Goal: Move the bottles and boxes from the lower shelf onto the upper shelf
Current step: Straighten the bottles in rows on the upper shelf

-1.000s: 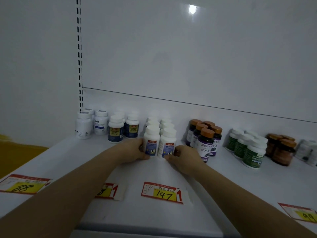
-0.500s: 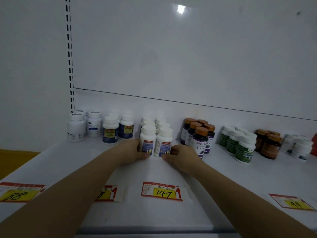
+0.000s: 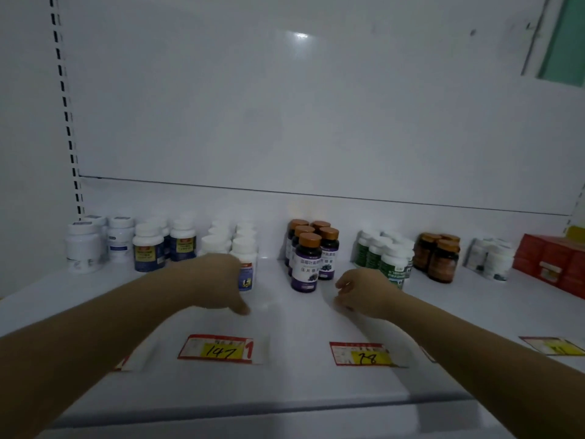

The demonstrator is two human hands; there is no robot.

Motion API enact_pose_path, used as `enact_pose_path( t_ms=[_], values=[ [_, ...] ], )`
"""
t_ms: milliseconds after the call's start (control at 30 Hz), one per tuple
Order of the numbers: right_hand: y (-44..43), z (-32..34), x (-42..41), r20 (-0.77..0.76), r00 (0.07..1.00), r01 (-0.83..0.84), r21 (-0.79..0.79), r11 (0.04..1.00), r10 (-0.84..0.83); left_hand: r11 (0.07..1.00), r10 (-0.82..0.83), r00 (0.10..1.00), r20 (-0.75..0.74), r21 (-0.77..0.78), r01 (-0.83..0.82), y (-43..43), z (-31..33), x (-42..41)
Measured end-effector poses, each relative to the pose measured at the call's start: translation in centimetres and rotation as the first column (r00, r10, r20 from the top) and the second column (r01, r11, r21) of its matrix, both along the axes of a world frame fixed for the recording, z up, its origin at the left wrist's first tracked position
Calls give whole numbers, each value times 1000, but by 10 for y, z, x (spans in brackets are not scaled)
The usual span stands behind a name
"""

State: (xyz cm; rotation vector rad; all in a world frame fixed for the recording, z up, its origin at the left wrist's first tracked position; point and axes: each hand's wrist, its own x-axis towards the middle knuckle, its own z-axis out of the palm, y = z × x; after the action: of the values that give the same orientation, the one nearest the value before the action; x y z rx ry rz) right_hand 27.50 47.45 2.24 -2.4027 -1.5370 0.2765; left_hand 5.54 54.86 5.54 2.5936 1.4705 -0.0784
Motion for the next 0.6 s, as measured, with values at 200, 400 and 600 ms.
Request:
enact_pose_path(
  t_ms=[200, 400, 600],
  values=[
    [15, -7, 42, -67, 997, -23, 40, 999, 25, 982, 66, 927, 370, -190, 6, -9, -18, 87],
    [28, -23, 50, -235, 963, -117, 91, 989, 135, 958, 234, 863, 448, -259, -126, 17, -51, 107],
    [29, -22, 55, -387, 913, -93, 109, 990, 128, 968, 148, 855, 497, -252, -21, 27, -57, 106]
  ],
)
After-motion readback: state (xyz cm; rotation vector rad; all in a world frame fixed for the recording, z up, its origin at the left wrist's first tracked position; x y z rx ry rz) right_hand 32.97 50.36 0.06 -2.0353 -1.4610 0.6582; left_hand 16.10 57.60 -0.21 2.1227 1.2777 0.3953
